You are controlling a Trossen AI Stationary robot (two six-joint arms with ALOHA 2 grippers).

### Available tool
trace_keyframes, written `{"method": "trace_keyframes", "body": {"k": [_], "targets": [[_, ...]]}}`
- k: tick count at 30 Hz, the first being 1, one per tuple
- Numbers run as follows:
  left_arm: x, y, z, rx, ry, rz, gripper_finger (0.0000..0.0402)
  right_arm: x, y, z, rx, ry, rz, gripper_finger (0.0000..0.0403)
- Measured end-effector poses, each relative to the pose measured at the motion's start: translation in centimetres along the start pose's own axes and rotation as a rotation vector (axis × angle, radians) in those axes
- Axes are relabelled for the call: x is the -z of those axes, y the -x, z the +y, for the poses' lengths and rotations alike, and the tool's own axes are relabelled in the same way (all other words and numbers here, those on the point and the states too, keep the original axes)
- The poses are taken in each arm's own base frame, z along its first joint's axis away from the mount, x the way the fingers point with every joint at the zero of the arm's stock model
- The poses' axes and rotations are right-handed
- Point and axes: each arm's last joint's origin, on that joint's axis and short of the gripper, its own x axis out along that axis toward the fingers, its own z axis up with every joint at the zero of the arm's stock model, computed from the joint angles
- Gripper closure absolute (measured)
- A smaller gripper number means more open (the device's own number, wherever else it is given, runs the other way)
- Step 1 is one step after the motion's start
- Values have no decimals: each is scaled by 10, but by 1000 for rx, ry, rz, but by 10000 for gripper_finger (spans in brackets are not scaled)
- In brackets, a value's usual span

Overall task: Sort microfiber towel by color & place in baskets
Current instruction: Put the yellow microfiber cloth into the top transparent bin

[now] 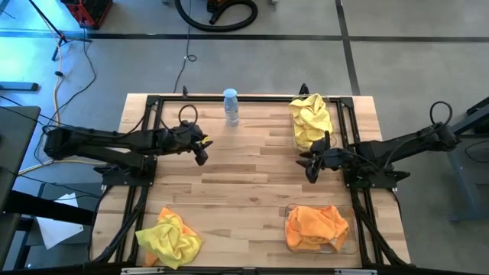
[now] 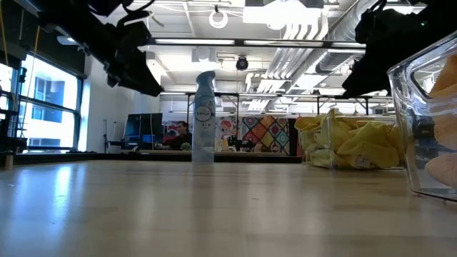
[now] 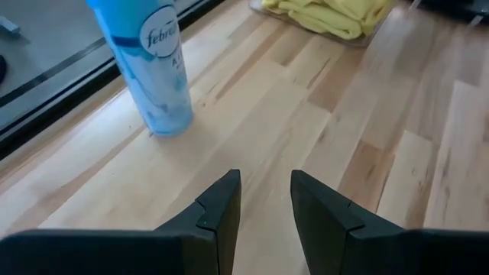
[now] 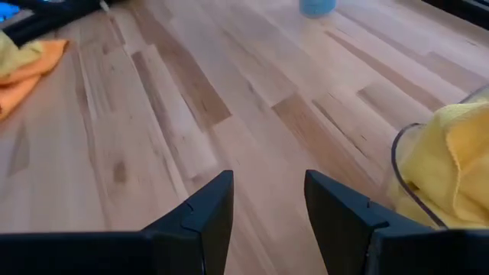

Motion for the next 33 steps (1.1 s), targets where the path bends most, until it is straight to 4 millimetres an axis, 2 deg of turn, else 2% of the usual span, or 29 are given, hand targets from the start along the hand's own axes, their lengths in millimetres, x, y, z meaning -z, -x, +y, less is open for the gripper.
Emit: {"method": "trace_keyframes", "body": {"k": [5, 12, 21, 28, 33], "targets": [[-3, -6, -7, 11, -41, -1, 298, 0, 0, 1, -4, 6, -5, 245], [-8, -3, -27, 11, -102, -21, 318, 0, 0, 0, 1, 65, -8, 245], [-16, 20, -49, -62, -90, -37, 355, -2, 0, 1, -4, 132, -22, 245], [-19, 35, -67, 28, -46, -53, 388, -2, 0, 0, 26, 131, -40, 245], [-22, 35, -72, 87, -76, -72, 383, -2, 0, 0, 26, 131, -39, 245]]}}
